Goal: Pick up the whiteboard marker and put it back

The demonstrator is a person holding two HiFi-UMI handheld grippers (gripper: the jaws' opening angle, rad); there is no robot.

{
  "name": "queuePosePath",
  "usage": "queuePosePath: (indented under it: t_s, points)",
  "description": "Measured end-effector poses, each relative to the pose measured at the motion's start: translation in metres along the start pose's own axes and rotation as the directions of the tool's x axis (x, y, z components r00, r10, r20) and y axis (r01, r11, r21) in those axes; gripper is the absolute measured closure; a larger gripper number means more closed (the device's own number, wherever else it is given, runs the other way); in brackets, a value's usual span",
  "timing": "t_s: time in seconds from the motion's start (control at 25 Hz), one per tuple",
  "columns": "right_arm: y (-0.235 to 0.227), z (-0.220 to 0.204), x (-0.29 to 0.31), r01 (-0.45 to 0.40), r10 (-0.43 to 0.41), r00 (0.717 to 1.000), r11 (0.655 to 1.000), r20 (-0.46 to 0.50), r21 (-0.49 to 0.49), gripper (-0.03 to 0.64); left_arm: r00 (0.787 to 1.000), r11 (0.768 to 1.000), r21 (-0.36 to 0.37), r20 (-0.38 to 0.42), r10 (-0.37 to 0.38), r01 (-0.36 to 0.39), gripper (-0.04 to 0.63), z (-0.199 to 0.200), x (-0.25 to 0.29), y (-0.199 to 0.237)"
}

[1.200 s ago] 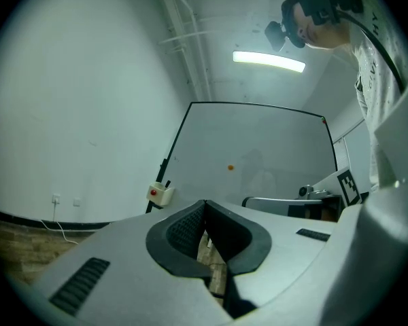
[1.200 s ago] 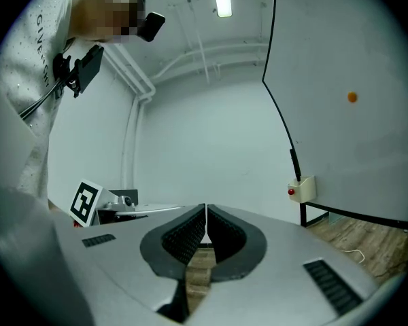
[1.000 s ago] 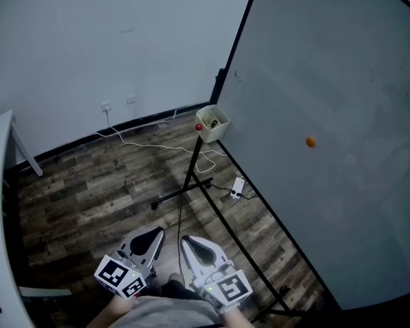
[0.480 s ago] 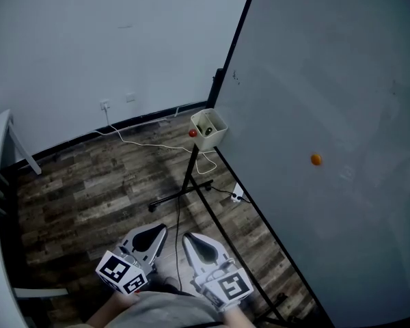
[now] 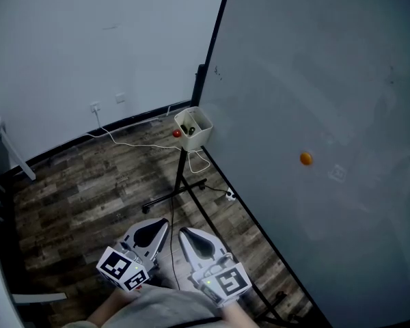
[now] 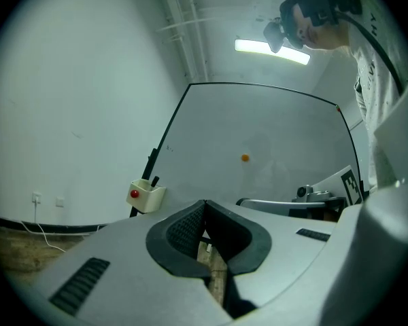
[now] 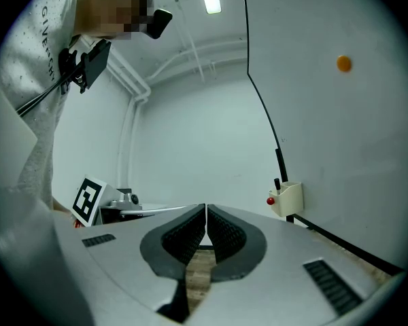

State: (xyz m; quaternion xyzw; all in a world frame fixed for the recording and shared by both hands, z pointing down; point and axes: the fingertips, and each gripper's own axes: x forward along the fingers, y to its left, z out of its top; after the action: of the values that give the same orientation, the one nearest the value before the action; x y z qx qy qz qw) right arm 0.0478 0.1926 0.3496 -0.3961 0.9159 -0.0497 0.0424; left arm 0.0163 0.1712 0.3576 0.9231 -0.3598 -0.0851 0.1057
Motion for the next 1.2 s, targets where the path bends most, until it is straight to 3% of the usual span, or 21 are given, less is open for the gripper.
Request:
queuePosePath:
  t_s: [0.36, 0.64, 1.2]
  points:
    - [-0.020, -0.007, 0.003, 0.024, -0.024, 1.000, 1.000, -0.004, 0.004, 0.595, 1.000, 1.000, -0.011, -0.012, -0.011, 0.011, 0.580, -0.011, 0.020, 0.007]
    - [-0.051, -0.002, 0.028, 0.055, -0.055, 0.999, 0.998, 0.000, -0.008, 0.596, 0.997, 0.997, 0.000, -0.018, -0.079, 0.079, 0.580, -0.008, 0.064, 0.021]
    - [-0.119, -0.005, 0.110, 0.070, -0.069, 0.997, 0.997, -0.035, 0.016, 0.595, 0.990, 0.992, -0.021, -0.058, -0.127, 0.126, 0.580, 0.000, 0.138, 0.102]
